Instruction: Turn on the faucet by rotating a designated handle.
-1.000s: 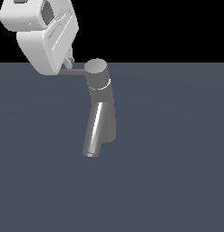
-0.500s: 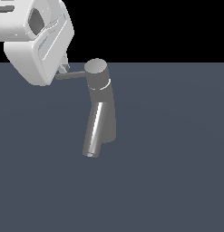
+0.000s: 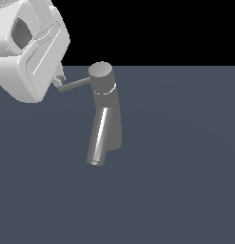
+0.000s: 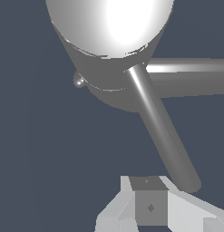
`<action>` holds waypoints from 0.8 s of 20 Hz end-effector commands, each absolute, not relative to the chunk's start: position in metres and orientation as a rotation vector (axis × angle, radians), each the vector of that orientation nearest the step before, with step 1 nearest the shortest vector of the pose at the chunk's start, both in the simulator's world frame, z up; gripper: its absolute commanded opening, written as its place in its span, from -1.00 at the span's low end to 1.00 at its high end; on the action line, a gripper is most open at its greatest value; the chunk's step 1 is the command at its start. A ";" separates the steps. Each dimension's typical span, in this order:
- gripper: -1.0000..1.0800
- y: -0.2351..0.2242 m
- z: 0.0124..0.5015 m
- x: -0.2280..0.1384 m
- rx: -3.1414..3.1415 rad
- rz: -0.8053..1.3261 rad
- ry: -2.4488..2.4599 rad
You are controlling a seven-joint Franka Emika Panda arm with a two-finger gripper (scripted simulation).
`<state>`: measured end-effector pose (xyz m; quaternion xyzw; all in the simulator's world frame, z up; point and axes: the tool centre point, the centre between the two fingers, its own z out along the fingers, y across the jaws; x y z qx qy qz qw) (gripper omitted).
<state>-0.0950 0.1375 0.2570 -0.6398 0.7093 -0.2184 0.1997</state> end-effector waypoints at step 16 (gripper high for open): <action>-1.00 0.105 0.235 -0.129 -1.781 -0.615 2.002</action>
